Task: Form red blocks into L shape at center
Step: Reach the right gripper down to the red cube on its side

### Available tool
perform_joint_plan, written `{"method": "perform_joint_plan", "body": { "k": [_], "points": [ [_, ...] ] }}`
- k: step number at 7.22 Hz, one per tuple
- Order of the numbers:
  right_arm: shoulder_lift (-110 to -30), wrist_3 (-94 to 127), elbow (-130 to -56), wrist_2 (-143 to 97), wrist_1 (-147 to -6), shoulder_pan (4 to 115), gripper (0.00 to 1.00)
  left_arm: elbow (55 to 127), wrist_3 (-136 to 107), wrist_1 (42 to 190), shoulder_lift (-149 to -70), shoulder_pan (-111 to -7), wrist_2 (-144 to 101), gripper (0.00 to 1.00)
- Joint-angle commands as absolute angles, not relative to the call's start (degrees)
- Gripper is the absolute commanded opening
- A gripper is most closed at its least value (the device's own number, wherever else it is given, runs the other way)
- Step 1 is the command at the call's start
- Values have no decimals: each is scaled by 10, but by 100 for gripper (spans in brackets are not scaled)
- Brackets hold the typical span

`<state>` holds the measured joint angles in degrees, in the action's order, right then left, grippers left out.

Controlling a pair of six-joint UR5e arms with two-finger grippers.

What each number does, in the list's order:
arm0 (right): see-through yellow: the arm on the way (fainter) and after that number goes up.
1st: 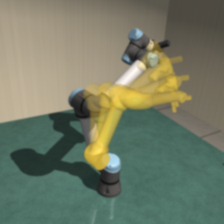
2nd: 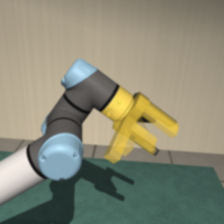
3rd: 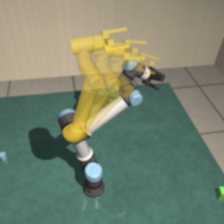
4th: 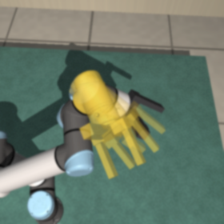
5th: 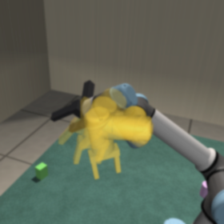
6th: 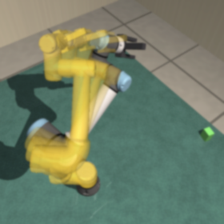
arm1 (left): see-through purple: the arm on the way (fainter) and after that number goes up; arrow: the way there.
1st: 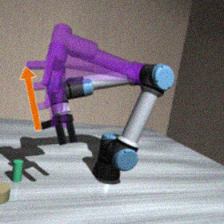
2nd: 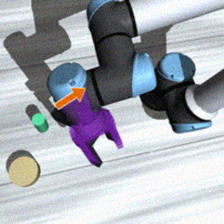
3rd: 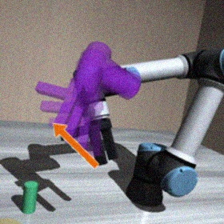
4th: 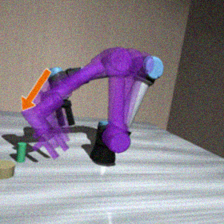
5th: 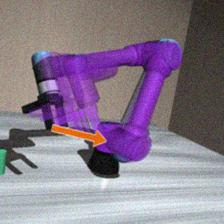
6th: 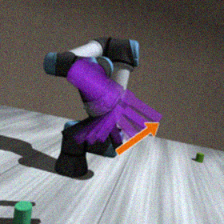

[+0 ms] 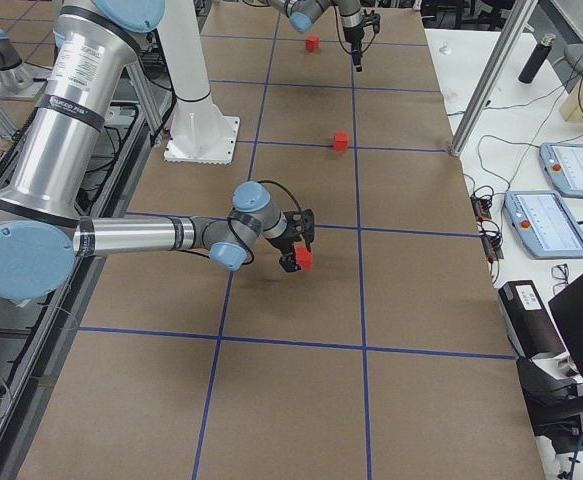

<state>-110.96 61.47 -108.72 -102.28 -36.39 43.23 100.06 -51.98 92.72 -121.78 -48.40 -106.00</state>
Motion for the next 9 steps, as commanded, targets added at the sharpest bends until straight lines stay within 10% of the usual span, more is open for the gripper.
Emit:
{"method": "perform_joint_plan", "body": {
  "k": [1, 9],
  "points": [
    [-1100, 633, -1143, -965, -478, 377, 99, 1000, -519, 927, -1217, -484, -1060, 100],
    [-1063, 604, -1068, -954, -472, 363, 99, 973, -521, 960, -1208, -482, -1060, 100]
  ]
}}
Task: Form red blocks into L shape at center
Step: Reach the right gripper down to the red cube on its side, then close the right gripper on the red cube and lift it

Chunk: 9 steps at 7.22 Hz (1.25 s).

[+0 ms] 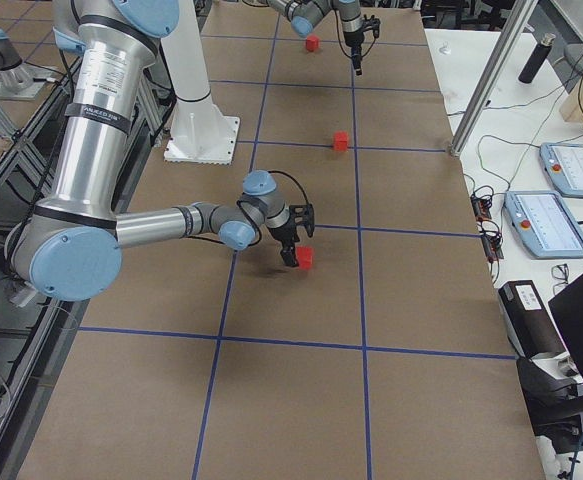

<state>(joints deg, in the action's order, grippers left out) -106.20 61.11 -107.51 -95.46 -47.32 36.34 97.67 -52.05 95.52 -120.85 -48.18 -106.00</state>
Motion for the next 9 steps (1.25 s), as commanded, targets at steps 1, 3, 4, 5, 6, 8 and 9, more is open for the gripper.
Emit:
{"method": "perform_joint_plan", "body": {
  "k": [1, 3, 4, 5, 6, 8, 9],
  "points": [
    [-1061, 604, -1067, -955, -472, 363, 99, 972, -521, 960, -1208, -481, -1060, 100],
    [-1058, 605, -1064, -955, -472, 362, 91, 972, -521, 961, -1205, -481, -1060, 100],
    [-1056, 605, -1062, -954, -472, 361, 88, 972, -521, 961, -1205, -481, -1060, 100],
    [-1046, 605, -1056, -953, -472, 361, 88, 972, -521, 961, -1204, -481, -1060, 100],
    [-1046, 605, -1056, -953, -472, 361, 86, 972, -521, 961, -1204, -481, -1060, 100],
    [-1042, 604, -1054, -955, -472, 362, 73, 972, -521, 962, -1204, -480, -1060, 100],
    [-1042, 603, -1053, -955, -472, 364, 73, 971, -522, 968, -1204, -480, -1060, 100]
  ]
}}
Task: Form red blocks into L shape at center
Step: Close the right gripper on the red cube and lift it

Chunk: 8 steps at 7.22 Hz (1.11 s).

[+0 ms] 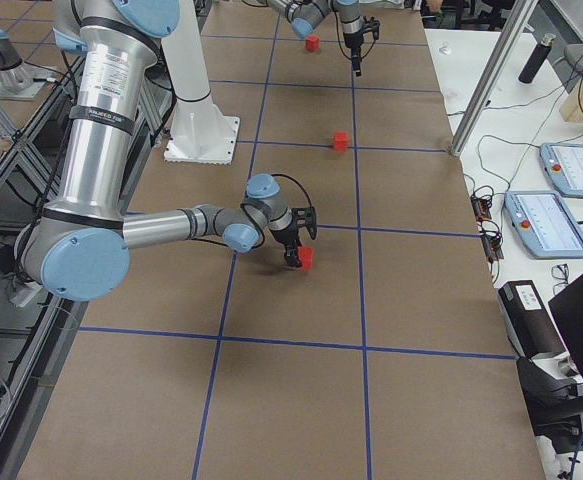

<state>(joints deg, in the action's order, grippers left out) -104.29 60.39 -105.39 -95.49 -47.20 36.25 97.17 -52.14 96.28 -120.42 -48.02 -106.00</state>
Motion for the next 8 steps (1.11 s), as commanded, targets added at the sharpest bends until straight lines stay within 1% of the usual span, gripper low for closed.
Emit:
{"method": "perform_joint_plan", "body": {
  "k": [1, 3, 4, 6, 7, 8],
  "points": [
    [-1045, 601, -1053, -955, -472, 364, 68, 969, -522, 969, -1203, -480, -1060, 100],
    [-1046, 599, -1055, -957, -471, 366, 8, 969, -522, 969, -1204, -480, -1060, 100],
    [-1044, 599, -1065, -961, -470, 373, 0, 969, -519, 972, -1203, -481, -1060, 100],
    [-1034, 597, -1114, -1017, -472, 419, 0, 972, -515, 988, -1195, -483, -1061, 100],
    [-974, 589, -1112, -1073, -484, 444, 0, 975, -513, 988, -1189, -484, -1061, 100],
    [-916, 589, -1114, -1086, -526, 446, 0, 979, -508, 996, -1179, -484, -1063, 100]
  ]
}}
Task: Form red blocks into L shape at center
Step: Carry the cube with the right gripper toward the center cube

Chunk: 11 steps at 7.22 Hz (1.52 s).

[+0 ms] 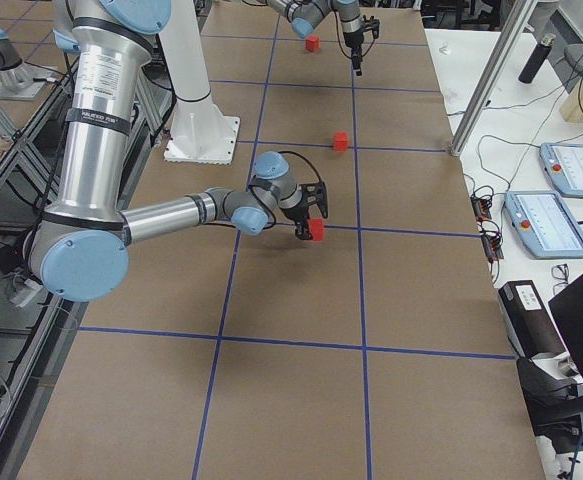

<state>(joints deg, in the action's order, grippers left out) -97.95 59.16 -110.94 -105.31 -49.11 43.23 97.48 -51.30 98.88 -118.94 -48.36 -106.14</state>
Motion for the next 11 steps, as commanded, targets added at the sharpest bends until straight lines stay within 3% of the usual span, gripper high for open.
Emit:
{"method": "perform_joint_plan", "body": {
  "k": [1, 3, 4, 6, 8, 11],
  "points": [
    [-842, 589, -1114, -1086, -612, 442, 0, 985, -507, 1031, -1153, -485, -1066, 100],
    [-683, 590, -1125, -1079, -845, 414, 0, 989, -465, 1045, -1126, -519, -1124, 100],
    [-616, 591, -1118, -1044, -896, 369, 0, 989, -444, 1045, -1115, -535, -1135, 100],
    [-548, 595, -1066, -972, -896, 293, 0, 988, -423, 1046, -1102, -555, -1136, 100],
    [-528, 601, -1041, -927, -896, 238, 0, 988, -419, 1046, -1100, -555, -1136, 100],
    [-473, 648, -946, -923, -862, 233, 0, 981, -419, 1046, -1101, -555, -1136, 100]
  ]
}}
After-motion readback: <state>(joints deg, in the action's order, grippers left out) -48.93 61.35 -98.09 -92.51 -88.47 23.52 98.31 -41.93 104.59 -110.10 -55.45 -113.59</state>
